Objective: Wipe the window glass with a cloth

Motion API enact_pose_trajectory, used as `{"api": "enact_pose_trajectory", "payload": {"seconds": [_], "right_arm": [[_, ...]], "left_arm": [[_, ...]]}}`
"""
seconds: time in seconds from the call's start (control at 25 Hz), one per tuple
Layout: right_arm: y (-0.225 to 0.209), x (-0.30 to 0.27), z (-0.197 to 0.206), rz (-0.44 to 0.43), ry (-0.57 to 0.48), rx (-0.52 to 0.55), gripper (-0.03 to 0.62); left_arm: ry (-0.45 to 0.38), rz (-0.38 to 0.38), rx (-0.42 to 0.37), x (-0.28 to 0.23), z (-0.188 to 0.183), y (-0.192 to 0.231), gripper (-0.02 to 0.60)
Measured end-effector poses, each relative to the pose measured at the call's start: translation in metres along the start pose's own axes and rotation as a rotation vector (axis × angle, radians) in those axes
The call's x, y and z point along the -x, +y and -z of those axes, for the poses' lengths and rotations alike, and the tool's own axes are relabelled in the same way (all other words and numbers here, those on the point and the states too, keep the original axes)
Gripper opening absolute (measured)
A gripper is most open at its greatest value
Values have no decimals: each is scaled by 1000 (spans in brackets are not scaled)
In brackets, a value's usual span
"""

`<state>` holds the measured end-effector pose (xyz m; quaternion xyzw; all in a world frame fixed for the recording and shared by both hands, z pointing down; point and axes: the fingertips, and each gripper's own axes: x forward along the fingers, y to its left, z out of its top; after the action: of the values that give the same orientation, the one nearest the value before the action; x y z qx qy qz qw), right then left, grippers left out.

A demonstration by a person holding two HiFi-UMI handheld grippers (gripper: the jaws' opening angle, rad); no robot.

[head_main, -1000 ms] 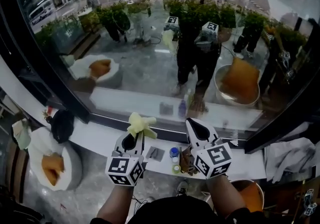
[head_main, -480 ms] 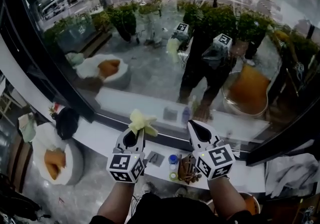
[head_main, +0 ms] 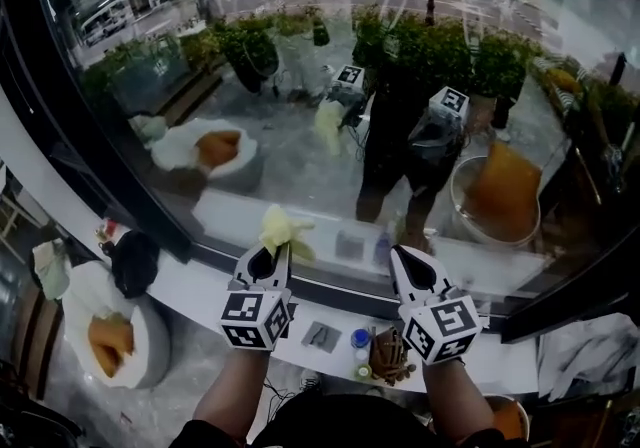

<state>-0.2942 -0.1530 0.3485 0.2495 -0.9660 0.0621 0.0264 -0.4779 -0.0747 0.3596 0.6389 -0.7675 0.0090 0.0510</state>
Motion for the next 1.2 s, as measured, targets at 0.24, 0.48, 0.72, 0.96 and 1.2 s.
{"api": "enact_pose_trajectory", "payload": {"seconds": [0.24,0.48,0.72,0.96,1.2], "right_arm": [[15,-39,-5,54,-5,7,26],[25,-70,-3,99,-4,7,26],[40,-88,1,143,-6,3,27],[45,-92,5,197,-10,3,26],[40,-89,6,243,-9,-2,27]], "left_arm": [[-13,20,-4,-30,-12,53,34],[-10,39,-5,-59,-13,90,34],[8,33,0,-75,-9,126,34],[17,57,6,-91,-7,141,34],[13,92,-3,-105,-9,135,34]]}}
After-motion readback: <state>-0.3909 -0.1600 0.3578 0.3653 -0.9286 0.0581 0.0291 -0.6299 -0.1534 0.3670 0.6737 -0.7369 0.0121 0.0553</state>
